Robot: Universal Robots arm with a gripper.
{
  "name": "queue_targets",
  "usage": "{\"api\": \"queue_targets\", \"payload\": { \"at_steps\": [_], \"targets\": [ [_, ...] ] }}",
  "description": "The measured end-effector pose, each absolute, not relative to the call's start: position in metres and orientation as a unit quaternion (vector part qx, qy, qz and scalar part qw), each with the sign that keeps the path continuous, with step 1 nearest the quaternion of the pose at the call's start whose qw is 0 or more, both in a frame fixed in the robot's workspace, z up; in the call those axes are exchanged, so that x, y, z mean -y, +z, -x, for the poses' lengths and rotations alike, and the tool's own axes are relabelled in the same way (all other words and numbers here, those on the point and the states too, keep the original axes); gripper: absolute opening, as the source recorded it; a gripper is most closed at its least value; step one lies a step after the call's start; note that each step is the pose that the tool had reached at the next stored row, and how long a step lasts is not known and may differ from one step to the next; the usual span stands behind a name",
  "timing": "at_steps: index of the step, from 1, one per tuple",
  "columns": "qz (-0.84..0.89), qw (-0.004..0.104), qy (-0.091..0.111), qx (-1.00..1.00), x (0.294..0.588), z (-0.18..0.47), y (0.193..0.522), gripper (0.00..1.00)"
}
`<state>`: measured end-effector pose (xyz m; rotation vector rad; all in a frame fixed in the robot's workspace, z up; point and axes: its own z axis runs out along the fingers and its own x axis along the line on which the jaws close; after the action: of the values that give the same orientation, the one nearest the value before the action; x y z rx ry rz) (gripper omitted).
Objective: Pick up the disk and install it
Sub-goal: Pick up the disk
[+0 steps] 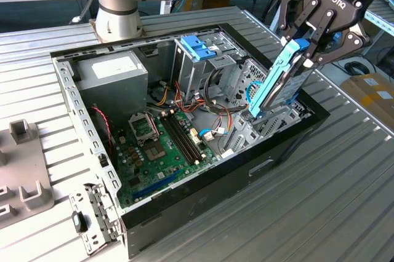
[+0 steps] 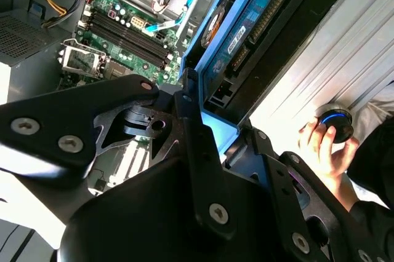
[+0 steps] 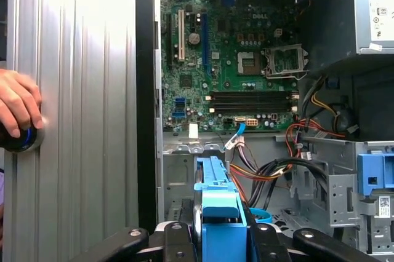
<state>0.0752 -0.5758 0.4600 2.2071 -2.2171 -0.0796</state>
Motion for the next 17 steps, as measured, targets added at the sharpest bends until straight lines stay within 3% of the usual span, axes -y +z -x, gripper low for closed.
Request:
{"api": "queue_targets", "payload": {
  "at_steps": [17],
  "targets": [
    [-0.705,0.006,-0.026,0.708,0.568,-0.075,0.449,0.37]
  ]
}}
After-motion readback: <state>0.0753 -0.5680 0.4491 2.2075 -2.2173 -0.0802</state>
